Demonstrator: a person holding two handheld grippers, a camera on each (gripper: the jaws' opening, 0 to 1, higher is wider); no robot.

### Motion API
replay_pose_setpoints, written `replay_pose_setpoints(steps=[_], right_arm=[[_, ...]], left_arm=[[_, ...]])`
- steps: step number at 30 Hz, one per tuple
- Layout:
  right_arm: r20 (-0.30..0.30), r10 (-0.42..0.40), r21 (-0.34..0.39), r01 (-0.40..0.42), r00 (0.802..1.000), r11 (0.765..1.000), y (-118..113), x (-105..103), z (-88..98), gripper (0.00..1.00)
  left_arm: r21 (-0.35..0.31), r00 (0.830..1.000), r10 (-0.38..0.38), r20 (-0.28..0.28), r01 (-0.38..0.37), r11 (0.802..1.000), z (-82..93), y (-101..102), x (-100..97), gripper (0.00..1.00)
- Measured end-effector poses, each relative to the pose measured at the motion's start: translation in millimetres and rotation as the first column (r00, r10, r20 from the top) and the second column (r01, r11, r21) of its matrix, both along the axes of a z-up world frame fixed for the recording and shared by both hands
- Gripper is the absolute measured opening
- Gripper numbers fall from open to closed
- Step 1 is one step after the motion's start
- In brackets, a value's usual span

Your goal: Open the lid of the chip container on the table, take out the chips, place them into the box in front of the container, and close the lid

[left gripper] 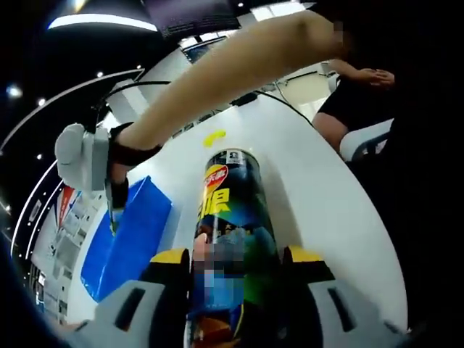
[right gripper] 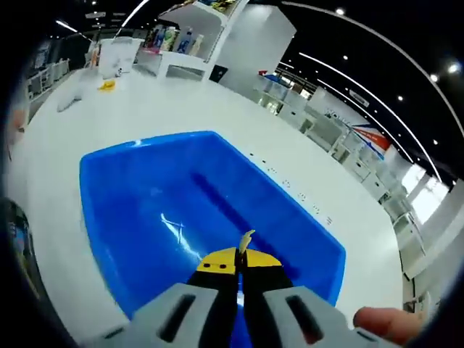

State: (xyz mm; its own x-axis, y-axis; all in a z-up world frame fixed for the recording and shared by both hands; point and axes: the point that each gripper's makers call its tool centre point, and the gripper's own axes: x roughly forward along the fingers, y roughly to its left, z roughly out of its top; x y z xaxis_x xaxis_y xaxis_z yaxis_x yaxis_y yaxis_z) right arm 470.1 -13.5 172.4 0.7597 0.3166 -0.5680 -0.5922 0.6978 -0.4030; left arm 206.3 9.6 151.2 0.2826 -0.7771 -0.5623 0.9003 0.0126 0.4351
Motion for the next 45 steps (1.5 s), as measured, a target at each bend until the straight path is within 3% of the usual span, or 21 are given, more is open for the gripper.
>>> replay_pose_setpoints(steps=[3, 11, 15, 17, 19, 20, 21, 22, 25, 26, 27, 31, 34, 36, 38, 39, 41, 42, 45], right_arm=[[-0.016, -0.003, 0.018, 0.003, 1.0, 1.0, 2, 5, -2.1, 0.01], [-0.133, -0.014, 0.21, 0.042, 0.991, 0.977, 13, -3, -1.8, 0.14], [-0.145, -0.013, 0.385, 0.069, 0.989, 0.92, 21, -11, 15.8, 0.16], [-0.162, -0.001, 0.509, 0.085, 0.987, 0.856, 24, -16, 34.1, 0.17], [-0.19, 0.037, 0.674, 0.103, 0.981, 0.731, 28, -26, 60.4, 0.18], [-0.178, 0.084, 0.757, 0.082, 0.98, 0.648, 27, -33, 79.4, 0.21], [-0.176, 0.11, 0.801, 0.078, 0.978, 0.594, 26, -37, 90.6, 0.24], [-0.192, 0.14, 0.848, 0.092, 0.971, 0.522, 20, -45, 105.3, 0.27], [-0.15, 0.163, 0.91, 0.071, 0.975, 0.409, 0, -59, 137.8, 0.26], [-0.123, 0.174, 0.937, 0.057, 0.977, 0.345, -12, -68, 154.9, 0.26], [-0.115, 0.186, 0.952, 0.055, 0.976, 0.301, -23, -79, 167.0, 0.26], [-0.081, 0.193, 0.962, 0.027, 0.978, 0.27, -58, -116, 184.3, 0.25], [-0.099, 0.204, 0.96, 0.04, 0.974, 0.278, -82, -152, 175.3, 0.25], [-0.118, 0.213, 0.955, 0.052, 0.97, 0.29, -97, -179, 150.2, 0.25], [-0.181, 0.195, 0.937, 0.109, 0.964, 0.333, -116, -200, 109.7, 0.25], [-0.21, 0.161, 0.92, 0.139, 0.964, 0.367, -127, -208, 85.6, 0.25], [-0.226, 0.13, 0.915, 0.165, 0.965, 0.369, -142, -218, 62.6, 0.22], [-0.264, 0.123, 0.916, 0.209, 0.956, 0.344, -151, -223, 49.1, 0.2], [-0.287, 0.14, 0.933, 0.244, 0.948, 0.263, -160, -234, 36.0, 0.2]], left_arm=[[0.001, 1.0, 0.0, 0.002, 0.0, 1.0, 0.1, 1, 0.9, 0.52], [0.002, 1.0, 0.003, 0.007, -0.003, 1.0, 0.4, 2, 3.8, 0.52], [0.001, 1.0, 0.004, 0.006, -0.004, 1.0, 0.9, 2, 2.4, 0.52], [0.001, 1.0, 0.003, 0.007, -0.003, 1.0, 0.7, 2, 1.9, 0.52], [-0.003, 1.0, 0.005, 0.004, -0.005, 1.0, 0.3, 2, 2.2, 0.52], [-0.005, 1.0, 0.005, 0.003, -0.005, 1.0, 0.0, 2, 2.3, 0.52], [-0.009, 1.0, 0.006, 0.0, -0.006, 1.0, 0.3, 2, 2.1, 0.53], [-0.012, 1.0, 0.005, -0.002, -0.005, 1.0, 0.7, 2, 1.4, 0.53], [-0.011, 1.0, 0.005, 0.004, -0.005, 1.0, 0.8, 1, -0.1, 0.53], [-0.01, 1.0, 0.005, 0.007, -0.004, 1.0, 0.8, 2, 0.6, 0.53], [-0.009, 1.0, 0.005, 0.008, -0.005, 1.0, 0.9, 2, 1.1, 0.53], [-0.007, 1.0, 0.004, 0.013, -0.004, 1.0, 1.4, 0, -2.0, 0.53], [-0.005, 1.0, 0.004, 0.017, -0.004, 1.0, 1.4, -1, -3.4, 0.53], [-0.001, 1.0, 0.005, 0.026, -0.005, 1.0, 1.2, -2, -4.9, 0.53], [0.005, 0.999, 0.005, 0.037, -0.006, 1.0, 0.8, -2, -6.0, 0.53], [0.008, 0.999, 0.006, 0.04, -0.006, 1.0, 0.8, -2, -6.1, 0.53], [0.013, 0.999, 0.007, 0.043, -0.008, 1.0, 0.8, -2, -5.9, 0.53], [0.016, 0.999, 0.008, 0.043, -0.009, 1.0, 0.7, -2, -5.9, 0.53], [0.02, 0.999, 0.012, 0.04, -0.013, 1.0, 0.7, -2, -6.1, 0.53]])
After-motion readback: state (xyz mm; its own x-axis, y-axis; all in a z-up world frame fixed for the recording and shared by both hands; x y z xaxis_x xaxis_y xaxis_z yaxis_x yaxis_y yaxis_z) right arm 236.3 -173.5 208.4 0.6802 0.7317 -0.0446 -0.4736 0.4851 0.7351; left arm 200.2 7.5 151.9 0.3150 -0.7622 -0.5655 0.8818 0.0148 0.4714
